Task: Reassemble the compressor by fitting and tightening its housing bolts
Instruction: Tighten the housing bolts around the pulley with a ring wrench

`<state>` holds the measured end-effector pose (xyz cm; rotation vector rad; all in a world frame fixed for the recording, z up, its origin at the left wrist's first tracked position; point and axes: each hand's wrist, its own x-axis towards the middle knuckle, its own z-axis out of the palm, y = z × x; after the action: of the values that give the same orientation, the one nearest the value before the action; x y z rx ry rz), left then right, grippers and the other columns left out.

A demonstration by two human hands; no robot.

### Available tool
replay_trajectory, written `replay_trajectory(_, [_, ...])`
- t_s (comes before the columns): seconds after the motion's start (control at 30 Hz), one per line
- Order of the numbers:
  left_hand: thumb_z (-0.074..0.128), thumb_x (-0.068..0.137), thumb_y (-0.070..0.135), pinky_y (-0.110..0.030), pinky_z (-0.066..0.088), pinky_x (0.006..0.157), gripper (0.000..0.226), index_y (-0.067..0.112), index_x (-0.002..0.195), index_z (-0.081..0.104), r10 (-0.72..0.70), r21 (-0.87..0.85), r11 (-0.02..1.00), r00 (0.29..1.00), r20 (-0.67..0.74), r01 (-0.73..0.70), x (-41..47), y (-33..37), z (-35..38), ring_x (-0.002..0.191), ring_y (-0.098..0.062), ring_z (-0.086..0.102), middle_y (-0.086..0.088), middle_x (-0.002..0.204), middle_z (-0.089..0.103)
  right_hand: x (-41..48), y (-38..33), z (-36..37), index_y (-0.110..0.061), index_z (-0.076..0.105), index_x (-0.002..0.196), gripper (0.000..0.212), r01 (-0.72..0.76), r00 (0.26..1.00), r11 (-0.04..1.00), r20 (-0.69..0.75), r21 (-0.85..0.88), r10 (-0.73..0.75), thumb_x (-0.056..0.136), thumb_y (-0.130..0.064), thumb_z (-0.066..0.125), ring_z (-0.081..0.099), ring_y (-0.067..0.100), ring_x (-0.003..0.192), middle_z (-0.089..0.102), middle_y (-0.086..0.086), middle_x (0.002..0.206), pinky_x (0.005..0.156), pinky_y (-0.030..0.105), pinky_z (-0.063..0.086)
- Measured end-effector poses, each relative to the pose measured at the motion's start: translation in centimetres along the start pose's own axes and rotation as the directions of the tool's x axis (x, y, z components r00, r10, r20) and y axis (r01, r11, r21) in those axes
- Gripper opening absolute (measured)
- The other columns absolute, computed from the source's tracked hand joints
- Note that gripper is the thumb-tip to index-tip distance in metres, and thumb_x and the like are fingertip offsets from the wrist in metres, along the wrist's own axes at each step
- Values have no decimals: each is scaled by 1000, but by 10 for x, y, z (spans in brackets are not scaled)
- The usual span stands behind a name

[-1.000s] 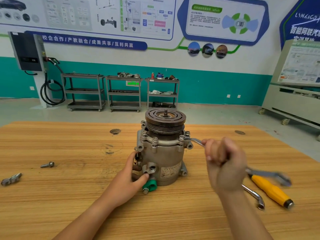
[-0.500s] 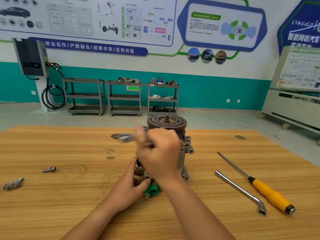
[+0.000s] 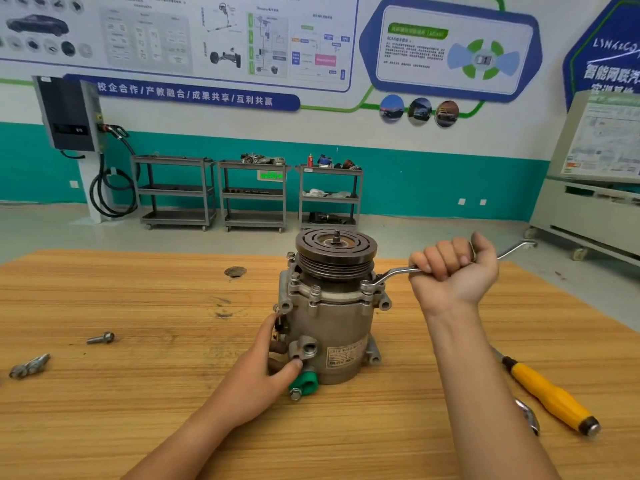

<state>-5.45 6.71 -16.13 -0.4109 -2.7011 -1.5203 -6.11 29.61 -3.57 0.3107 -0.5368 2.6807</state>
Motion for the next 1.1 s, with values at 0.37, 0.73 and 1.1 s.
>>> replay_trajectory(0.37, [61,87,38,-10,45,71,84,38,146,2,-6,30,1000,1000,-13,7,2,-2,1,90,5,58,23,109,49,11,-4,-15,-20,33,33,50,-104,988,994,109,-19,105,80,-35,39,5,10,38,8,-7,41,37,18,20])
replay_trajectory(0.73, [60,88,39,-7,46,66,83,39,146,1,0,44,999,1000,-6,0,2,-2,1,84,10,57,26,102,48,18,-3,-5,-20,33,32,48,-113,961,974,227,-197,157,76,-35,41,6,11,36,8,-7,41,39,18,20])
replay_trajectory(1.1, [61,87,39,-4,43,62,83,40,146,1,-1,36,999,1000,-14,1,3,-5,2,84,9,57,27,102,48,9,-6,-17,-20,32,32,45,-83,986,987,136,-137,101,74,-31,43,7,12,38,8,-6,41,38,18,23])
